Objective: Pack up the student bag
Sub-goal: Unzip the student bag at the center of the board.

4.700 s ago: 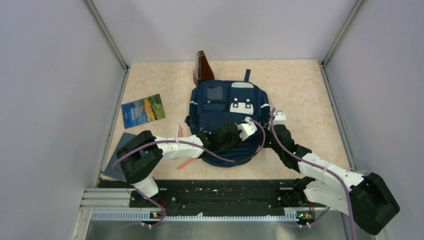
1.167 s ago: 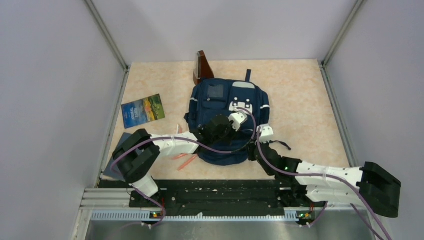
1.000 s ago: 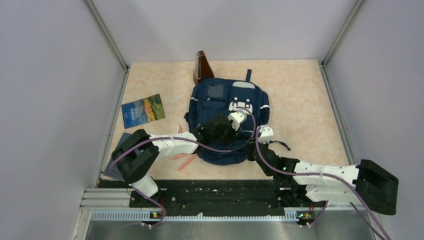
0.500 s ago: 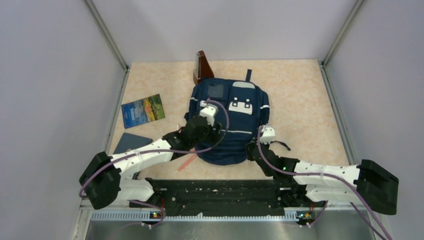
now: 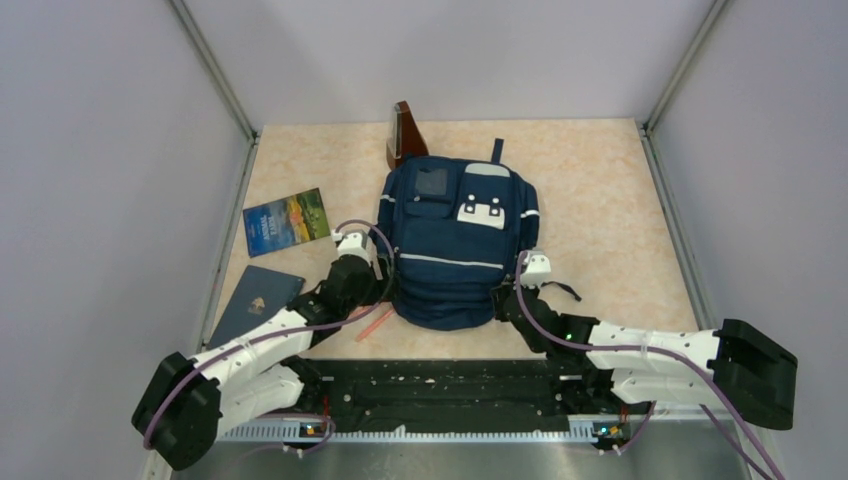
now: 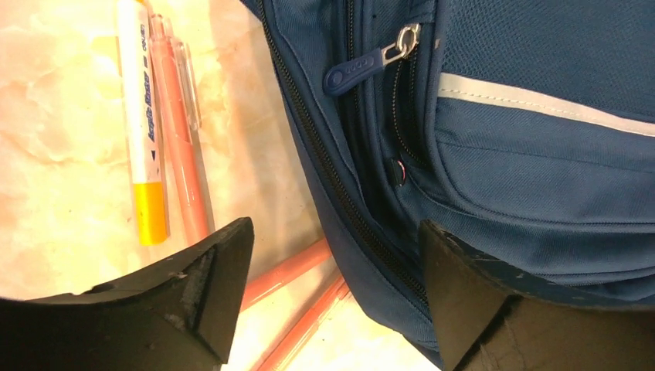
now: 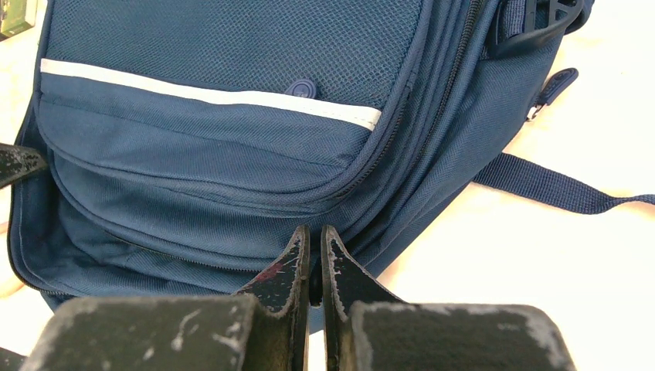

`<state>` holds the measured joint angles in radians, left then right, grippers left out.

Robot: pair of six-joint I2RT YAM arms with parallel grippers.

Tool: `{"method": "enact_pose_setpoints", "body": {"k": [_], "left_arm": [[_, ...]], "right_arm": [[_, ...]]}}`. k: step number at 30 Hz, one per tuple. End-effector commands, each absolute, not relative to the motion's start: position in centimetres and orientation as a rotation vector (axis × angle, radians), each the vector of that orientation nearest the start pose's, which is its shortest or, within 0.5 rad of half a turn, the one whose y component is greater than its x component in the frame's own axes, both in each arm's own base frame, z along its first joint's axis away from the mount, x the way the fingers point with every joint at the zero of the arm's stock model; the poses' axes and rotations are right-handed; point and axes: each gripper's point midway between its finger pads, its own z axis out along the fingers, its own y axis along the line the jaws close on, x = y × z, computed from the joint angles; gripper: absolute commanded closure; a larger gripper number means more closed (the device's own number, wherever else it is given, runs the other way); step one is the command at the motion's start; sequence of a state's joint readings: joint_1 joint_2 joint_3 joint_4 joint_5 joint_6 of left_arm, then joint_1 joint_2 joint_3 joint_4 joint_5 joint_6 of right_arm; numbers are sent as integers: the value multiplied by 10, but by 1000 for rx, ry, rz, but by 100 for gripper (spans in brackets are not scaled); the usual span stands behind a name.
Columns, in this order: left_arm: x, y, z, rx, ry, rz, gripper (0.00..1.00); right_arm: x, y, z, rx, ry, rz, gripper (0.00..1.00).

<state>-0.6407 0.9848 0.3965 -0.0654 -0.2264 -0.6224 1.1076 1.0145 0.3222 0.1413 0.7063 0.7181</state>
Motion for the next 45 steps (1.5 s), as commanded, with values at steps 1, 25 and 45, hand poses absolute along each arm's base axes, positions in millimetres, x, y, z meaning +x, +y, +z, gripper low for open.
{"method": "enact_pose_setpoints", "body": {"k": [1,25,45], "left_arm": [[254,-177,86,-162,2162,-588,26],[235,-298,137,11,2023,-1080,100],[217,-339,144,164,1985,-1186,82]], "right_arm": [[216,224,108,75,1959,507,100],[195,245,140,64,1936,677,100],[193,276,146,21,1903,642,100]]}}
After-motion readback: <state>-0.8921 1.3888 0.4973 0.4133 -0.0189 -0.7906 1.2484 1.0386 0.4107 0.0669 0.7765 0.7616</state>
